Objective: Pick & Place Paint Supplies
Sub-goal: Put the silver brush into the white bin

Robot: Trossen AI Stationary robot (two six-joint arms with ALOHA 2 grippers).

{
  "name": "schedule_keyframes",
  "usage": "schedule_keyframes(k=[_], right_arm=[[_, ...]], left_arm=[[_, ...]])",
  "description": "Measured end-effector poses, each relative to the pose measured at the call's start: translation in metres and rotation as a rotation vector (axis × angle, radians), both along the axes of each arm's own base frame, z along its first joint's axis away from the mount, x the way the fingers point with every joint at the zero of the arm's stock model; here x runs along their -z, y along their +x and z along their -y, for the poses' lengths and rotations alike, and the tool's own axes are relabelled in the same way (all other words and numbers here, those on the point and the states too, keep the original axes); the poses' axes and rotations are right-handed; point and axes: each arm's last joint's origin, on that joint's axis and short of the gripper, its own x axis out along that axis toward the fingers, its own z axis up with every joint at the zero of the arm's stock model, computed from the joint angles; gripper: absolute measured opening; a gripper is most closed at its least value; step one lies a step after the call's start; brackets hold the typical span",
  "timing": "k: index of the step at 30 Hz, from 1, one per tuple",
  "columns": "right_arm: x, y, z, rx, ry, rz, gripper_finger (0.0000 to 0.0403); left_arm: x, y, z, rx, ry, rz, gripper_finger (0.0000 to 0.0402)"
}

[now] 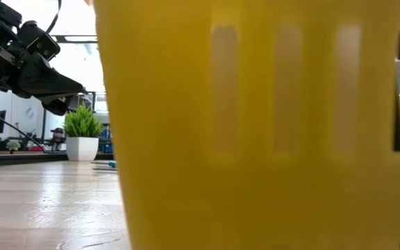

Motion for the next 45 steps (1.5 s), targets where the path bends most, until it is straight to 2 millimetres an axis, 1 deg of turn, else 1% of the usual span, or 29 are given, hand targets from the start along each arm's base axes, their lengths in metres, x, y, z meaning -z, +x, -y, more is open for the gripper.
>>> schedule_keyframes(k=[6,14,19,24,29,37,41,45], right_arm=[[0.002,-0.014,-0.041,0.096,0.002,-0.053,0.0015],[0.012,-0.031,-0.091,0.206,-0.023,-0.116,0.0015],[0.024,-0.036,-0.119,0.24,-0.05,-0.143,0.0015],[0.041,-0.032,-0.142,0.21,-0.039,-0.158,0.0015],[0.061,-0.027,-0.159,0.189,-0.064,-0.227,0.0015],[0.093,-0.022,-0.174,0.174,-0.159,-0.312,0.0015],[0.103,-0.023,-0.179,0.141,-0.177,-0.335,0.0015],[0.107,-0.024,-0.181,0.136,-0.19,-0.342,0.0015]], left_arm=[[0.0,0.0,0.0,0.0,0.0,0.0,0.0],[0.0,0.0,0.0,0.0,0.0,0.0,0.0],[0.0,0.0,0.0,0.0,0.0,0.0,0.0],[0.0,0.0,0.0,0.0,0.0,0.0,0.0],[0.0,0.0,0.0,-0.001,0.0,0.0,0.0],[0.0,0.0,0.0,0.0,0.0,0.0,0.0],[0.0,0.0,0.0,0.0,0.0,0.0,0.0],[0.0,0.0,0.0,0.0,0.0,0.0,0.0]])
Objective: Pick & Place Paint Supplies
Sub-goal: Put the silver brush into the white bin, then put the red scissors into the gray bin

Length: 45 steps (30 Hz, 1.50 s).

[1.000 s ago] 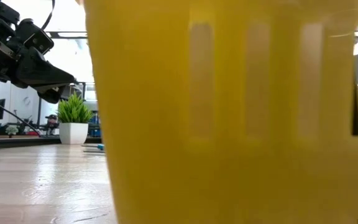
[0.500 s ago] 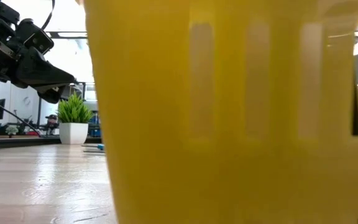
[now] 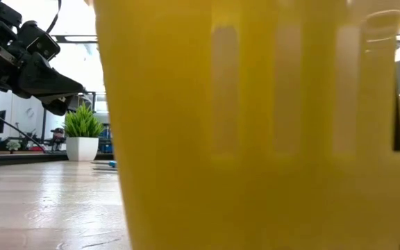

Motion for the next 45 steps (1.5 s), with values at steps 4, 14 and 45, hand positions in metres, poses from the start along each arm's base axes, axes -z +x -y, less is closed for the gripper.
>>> schedule_keyframes(k=[4,14,45], right_arm=[[0.0019,0.0,-0.0008,-0.002,-0.004,-0.002,0.0015],[0.0032,-0.0008,0.0003,0.005,-0.013,-0.003,0.0015],[0.0015,-0.0006,-0.0011,-0.034,0.006,0.0,0.0064]], left_arm=[[0.0,0.0,0.0,0.0,0.0,0.0,0.0],[0.0,0.0,0.0,0.0,0.0,0.0,0.0],[0.0,0.0,0.0,0.0,0.0,0.0,0.0]])
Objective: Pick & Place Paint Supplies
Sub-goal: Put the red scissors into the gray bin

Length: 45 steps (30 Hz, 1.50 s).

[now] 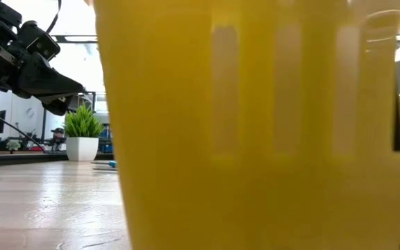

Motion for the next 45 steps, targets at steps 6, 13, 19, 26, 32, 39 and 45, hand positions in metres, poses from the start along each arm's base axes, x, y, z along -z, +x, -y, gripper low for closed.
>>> schedule_keyframes(k=[6,13,19,26,32,39,45], right_arm=[[-0.013,-0.001,0.004,-0.002,0.006,0.074,0.0064],[-0.039,-0.005,0.017,-0.047,-0.005,0.26,0.0064],[-0.059,-0.006,0.032,-0.146,-0.046,0.414,0.0064],[-0.074,-0.001,0.059,-0.275,-0.194,0.533,0.0064],[-0.078,0.013,0.092,-0.363,-0.253,0.523,0.0064],[-0.078,0.046,0.138,-0.485,-0.291,0.5,0.0064],[-0.079,0.077,0.175,-0.676,-0.322,0.524,0.0064]], left_arm=[[0.0,0.0,0.0,0.0,0.0,0.0,0.0],[0.0,0.0,0.0,-0.001,0.0,0.0,0.0],[0.0,0.0,0.0,0.0,0.0,0.0,0.0],[0.0,0.0,0.0,0.0,0.0,0.0,0.0],[0.0,0.0,0.0,0.0,0.0,0.0,0.0],[0.0,0.0,0.0,0.0,0.0,0.0,0.0],[0.0,0.0,0.0,0.0,0.0,0.0,0.0]])
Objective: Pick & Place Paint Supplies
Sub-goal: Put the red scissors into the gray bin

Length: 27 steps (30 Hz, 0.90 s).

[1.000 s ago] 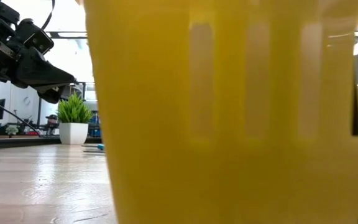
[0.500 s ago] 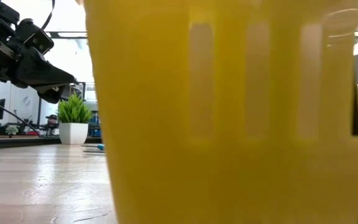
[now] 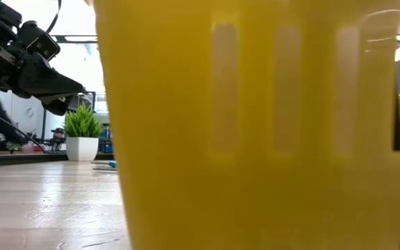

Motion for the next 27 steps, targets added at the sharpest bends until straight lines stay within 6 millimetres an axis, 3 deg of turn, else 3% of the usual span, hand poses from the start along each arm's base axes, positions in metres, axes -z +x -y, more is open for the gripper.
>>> schedule_keyframes(k=[7,13,21,27], right_arm=[[0.002,0.028,0.041,-0.191,-0.039,0.121,0.0064],[0.015,0.04,0.067,-0.333,-0.133,0.252,0.0064],[0.032,0.044,0.093,-0.468,-0.302,0.491,0.0064],[0.041,0.038,0.109,-0.48,-0.418,0.508,0.0064]], left_arm=[[0.0,0.0,0.0,0.0,0.0,0.0,0.0],[0.0,0.0,0.0,0.0,0.0,0.0,0.0],[0.0,0.0,0.0,0.0,0.0,0.0,0.0],[0.0,0.0,0.0,0.0,0.0,0.0,0.0]])
